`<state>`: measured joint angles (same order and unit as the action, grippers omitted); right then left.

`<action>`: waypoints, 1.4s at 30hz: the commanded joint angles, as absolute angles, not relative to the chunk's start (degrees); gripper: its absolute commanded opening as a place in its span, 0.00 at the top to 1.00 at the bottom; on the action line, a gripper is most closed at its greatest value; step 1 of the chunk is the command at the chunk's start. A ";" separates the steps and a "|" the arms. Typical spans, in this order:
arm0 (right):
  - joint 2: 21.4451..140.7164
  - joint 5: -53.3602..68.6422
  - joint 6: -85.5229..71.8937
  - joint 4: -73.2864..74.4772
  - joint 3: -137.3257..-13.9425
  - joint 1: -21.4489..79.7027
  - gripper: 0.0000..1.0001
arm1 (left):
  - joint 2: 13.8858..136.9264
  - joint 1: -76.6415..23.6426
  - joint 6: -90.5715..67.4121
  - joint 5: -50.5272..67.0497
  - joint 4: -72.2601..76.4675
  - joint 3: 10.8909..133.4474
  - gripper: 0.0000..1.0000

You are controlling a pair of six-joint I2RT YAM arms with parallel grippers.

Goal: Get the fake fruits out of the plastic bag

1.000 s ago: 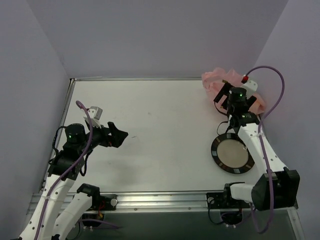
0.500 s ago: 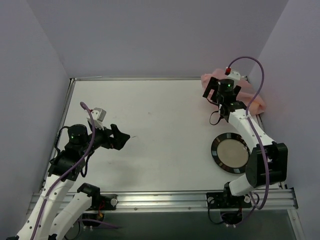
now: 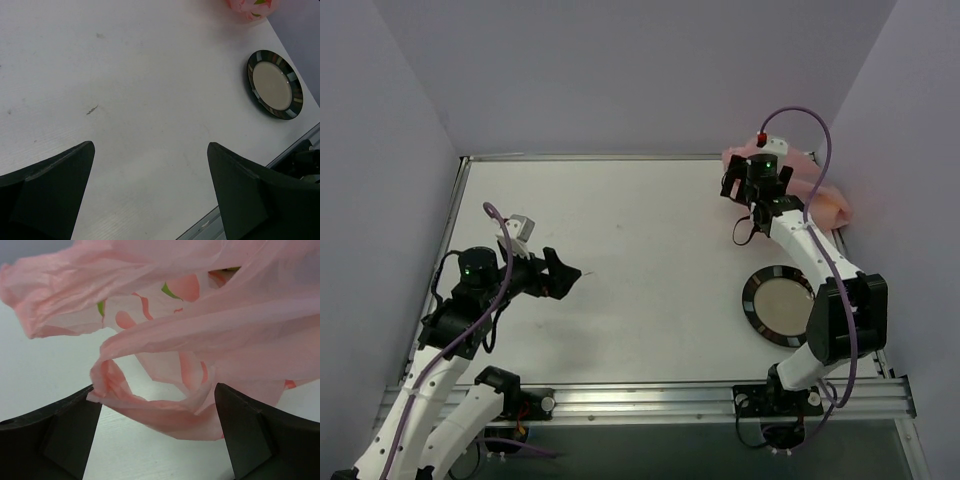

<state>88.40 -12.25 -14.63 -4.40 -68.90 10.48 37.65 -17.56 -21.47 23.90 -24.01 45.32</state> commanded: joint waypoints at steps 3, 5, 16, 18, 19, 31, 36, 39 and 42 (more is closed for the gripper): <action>90.36 -20.90 -13.53 -1.49 -72.52 9.67 0.46 | 40.07 -17.58 -21.96 23.29 -23.56 48.96 0.06; 88.08 -24.93 -15.81 -1.84 -69.89 9.58 0.71 | 42.00 -17.32 -23.46 22.50 -22.68 48.69 0.06; 64.36 -7.05 -25.31 -11.60 -47.31 9.05 1.00 | 61.94 -33.80 -36.14 16.95 -2.37 54.71 0.06; 61.36 -1.27 -27.06 -11.95 -45.36 9.23 1.00 | 70.11 -41.26 -32.46 11.45 -2.90 60.35 0.06; 57.87 1.29 -27.77 -12.48 -43.09 9.32 1.00 | 72.83 -42.44 -31.74 9.60 -2.81 65.60 0.06; 41.75 8.44 -27.07 -7.03 -34.37 8.35 1.00 | 113.86 -42.19 -16.01 7.65 -5.17 106.14 0.06; 42.10 10.37 -26.63 -6.94 -34.01 7.56 1.00 | 127.16 -40.17 -13.19 5.20 -14.31 129.23 0.06; 42.01 10.63 -26.63 -6.94 -33.66 7.30 1.00 | 132.96 -39.03 -12.48 4.04 -15.21 135.16 0.06; 42.54 10.46 -26.72 -7.03 -33.57 6.95 1.00 | 139.29 -38.41 -11.96 6.85 -16.08 144.64 0.01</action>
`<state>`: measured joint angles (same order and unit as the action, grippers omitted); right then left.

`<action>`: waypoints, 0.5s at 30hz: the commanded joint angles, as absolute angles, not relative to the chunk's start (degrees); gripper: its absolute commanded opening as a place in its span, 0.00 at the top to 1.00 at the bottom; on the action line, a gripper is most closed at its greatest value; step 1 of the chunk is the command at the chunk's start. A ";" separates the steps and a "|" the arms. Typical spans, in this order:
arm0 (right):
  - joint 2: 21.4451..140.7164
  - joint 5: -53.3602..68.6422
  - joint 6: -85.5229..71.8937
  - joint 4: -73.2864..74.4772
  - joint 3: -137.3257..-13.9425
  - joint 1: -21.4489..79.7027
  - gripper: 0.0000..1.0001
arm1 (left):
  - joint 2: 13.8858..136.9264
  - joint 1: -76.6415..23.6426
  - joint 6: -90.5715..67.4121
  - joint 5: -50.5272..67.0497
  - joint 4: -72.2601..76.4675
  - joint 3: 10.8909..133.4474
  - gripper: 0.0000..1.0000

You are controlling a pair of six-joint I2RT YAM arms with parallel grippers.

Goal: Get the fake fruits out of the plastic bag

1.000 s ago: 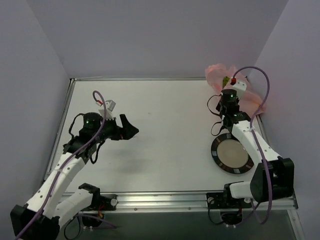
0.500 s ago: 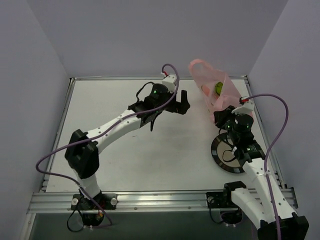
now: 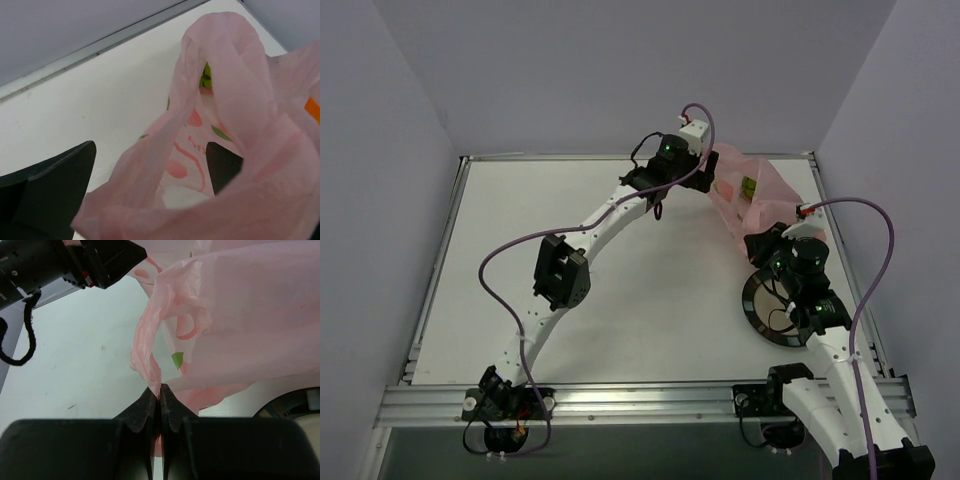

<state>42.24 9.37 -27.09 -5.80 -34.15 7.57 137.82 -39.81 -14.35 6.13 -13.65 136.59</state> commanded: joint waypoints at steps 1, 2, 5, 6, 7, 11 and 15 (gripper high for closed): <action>43.15 10.46 -26.72 -7.03 -33.84 6.86 1.00 | 142.18 -38.41 -11.61 6.77 -17.04 149.54 0.13; 43.33 10.37 -26.72 -7.03 -34.01 6.42 1.00 | 143.25 -38.32 -11.17 5.46 -17.40 151.59 0.45; 43.68 10.02 -26.81 -6.94 -34.45 5.19 1.00 | 143.53 -37.97 -9.49 2.91 -17.14 152.41 0.97; 43.77 9.76 -26.81 -7.03 -34.54 4.92 1.00 | 142.48 -37.88 -9.41 2.73 -16.62 150.92 0.98; 44.81 8.54 -26.81 -7.12 -34.80 4.57 1.00 | 138.90 -37.62 -9.49 2.81 -14.52 148.73 0.98; 52.19 6.68 -27.59 -12.45 -37.26 3.43 1.00 | 124.31 -37.88 -11.16 2.29 -1.96 126.00 0.98; 65.89 6.77 -27.34 -18.97 -47.15 0.89 1.00 | 109.71 -38.41 -18.08 0.79 11.40 96.86 0.98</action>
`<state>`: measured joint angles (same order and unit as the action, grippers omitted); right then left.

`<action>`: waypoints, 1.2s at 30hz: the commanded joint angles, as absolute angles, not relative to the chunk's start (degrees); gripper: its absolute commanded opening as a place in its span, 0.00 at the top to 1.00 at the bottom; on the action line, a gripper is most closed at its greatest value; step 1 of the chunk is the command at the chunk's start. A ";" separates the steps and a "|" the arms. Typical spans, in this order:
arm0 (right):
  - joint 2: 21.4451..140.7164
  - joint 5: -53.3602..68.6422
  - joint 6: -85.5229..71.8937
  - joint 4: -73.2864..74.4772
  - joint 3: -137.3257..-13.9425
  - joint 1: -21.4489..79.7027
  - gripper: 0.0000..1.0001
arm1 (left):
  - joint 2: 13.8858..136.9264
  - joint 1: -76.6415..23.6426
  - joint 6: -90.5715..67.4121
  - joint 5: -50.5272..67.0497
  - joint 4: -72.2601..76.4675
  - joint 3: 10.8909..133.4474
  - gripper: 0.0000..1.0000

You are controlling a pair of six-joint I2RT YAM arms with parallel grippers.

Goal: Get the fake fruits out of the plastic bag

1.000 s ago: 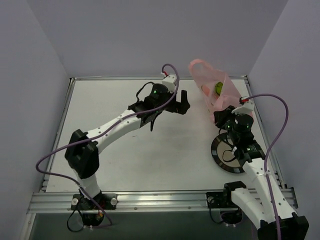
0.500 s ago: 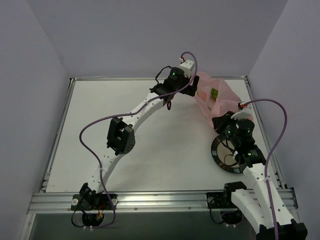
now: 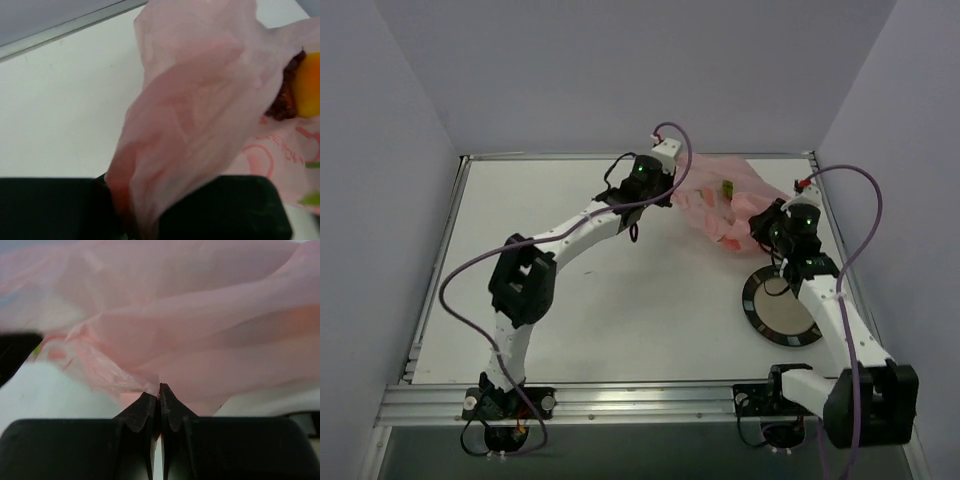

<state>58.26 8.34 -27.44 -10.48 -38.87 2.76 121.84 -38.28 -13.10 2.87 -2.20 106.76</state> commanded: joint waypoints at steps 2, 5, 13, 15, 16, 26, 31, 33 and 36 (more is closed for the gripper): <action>75.47 7.64 -26.46 -19.43 -53.75 0.35 1.00 | 102.94 -39.54 -20.82 0.53 17.12 88.81 0.98; 86.02 10.54 -25.58 -17.16 -68.43 -1.58 1.00 | 96.87 -41.39 -24.52 -2.10 22.58 76.58 0.98; 91.49 13.60 -24.43 -11.60 -81.13 -9.30 1.00 | 96.14 -47.28 -30.14 -3.96 29.26 67.32 0.98; 92.37 15.29 -25.22 -11.60 -80.86 -12.91 1.00 | 97.99 -47.72 -32.15 -3.26 31.10 67.59 0.98; 93.42 15.29 -25.22 -11.51 -80.77 -13.35 1.00 | 99.65 -48.16 -33.04 -2.82 31.90 67.59 0.98; 92.55 10.72 -32.33 -15.82 -66.44 -18.27 1.00 | 102.75 -52.64 -37.44 -4.31 36.82 65.30 0.98; 91.57 16.42 -34.37 -14.08 -81.50 -20.13 1.00 | 102.57 -55.98 -37.79 -5.01 37.79 66.79 0.98; 95.25 18.18 -34.63 -12.49 -88.12 -19.43 1.00 | 102.65 -56.34 -37.09 -5.18 36.83 67.93 0.98; 102.71 24.07 -34.89 -8.80 -100.43 -18.54 1.00 | 103.44 -56.34 -36.13 -6.06 36.22 69.43 0.98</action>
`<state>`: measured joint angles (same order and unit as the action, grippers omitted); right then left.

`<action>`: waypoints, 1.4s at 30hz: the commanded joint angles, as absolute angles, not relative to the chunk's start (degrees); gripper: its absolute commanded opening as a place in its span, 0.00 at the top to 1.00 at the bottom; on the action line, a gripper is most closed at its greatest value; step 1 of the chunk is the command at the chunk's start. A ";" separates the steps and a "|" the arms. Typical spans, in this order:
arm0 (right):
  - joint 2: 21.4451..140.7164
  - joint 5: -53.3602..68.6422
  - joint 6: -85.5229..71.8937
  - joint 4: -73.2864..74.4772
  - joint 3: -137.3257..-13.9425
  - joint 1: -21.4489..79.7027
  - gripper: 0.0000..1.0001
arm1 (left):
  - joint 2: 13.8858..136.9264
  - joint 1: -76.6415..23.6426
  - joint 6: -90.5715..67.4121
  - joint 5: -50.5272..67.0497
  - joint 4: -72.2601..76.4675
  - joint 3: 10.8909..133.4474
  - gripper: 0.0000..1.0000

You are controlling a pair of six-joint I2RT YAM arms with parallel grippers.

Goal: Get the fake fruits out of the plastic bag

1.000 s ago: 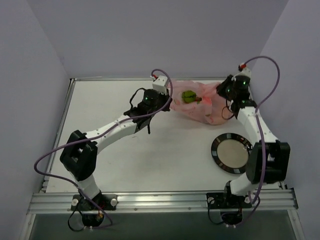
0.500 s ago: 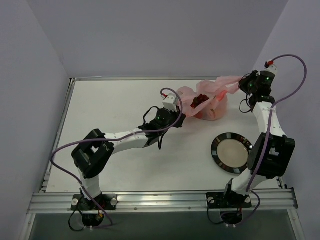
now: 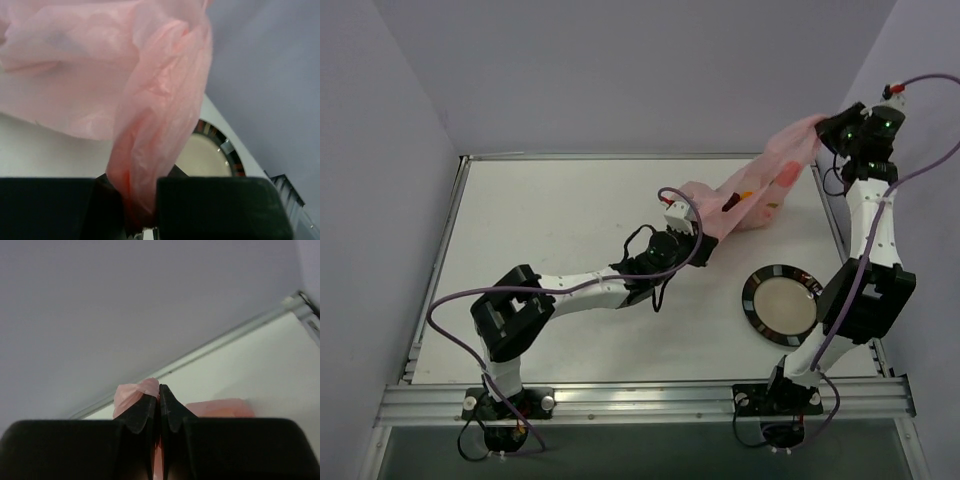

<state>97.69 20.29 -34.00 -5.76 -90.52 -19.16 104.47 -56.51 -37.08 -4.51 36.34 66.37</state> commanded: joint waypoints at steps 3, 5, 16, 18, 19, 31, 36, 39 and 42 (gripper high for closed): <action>101.10 23.13 -34.46 -8.00 -96.18 -18.98 1.00 | 105.37 -56.34 -36.12 -6.15 35.86 70.14 0.98; 98.28 17.86 -33.05 -10.97 -83.94 -18.90 1.00 | 106.17 -56.34 -36.47 -5.72 36.03 69.96 0.98; 85.54 16.18 -36.05 -17.34 -64.16 -20.05 0.14 | 105.47 -56.43 -38.32 -7.37 39.55 64.87 0.98; 78.97 13.99 -33.50 -15.21 -64.07 -18.29 0.07 | 104.07 -56.43 -37.97 -8.78 40.60 63.90 0.98; 76.32 11.36 -32.96 -13.73 -62.85 -17.50 0.06 | 103.63 -56.43 -37.88 -9.40 41.13 63.29 0.98; 57.56 6.17 -26.56 -6.69 -56.34 -2.12 0.73 | 101.52 -55.11 -38.67 -10.99 46.40 61.88 0.98; 63.51 4.03 -23.82 -6.59 -56.07 5.35 0.97 | 101.78 -54.58 -39.02 -10.46 46.76 62.05 0.98; 69.58 5.79 -22.60 -6.94 -58.00 7.47 1.00 | 101.60 -54.14 -39.46 -9.93 46.85 61.88 0.98; 74.43 6.06 -21.80 -8.52 -58.97 8.35 1.00 | 100.55 -53.35 -39.46 -9.93 46.58 61.09 0.98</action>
<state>72.14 5.91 -24.34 -6.76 -56.21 7.81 105.41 -54.37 -38.48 -9.72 43.35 60.36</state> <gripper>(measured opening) 0.001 0.028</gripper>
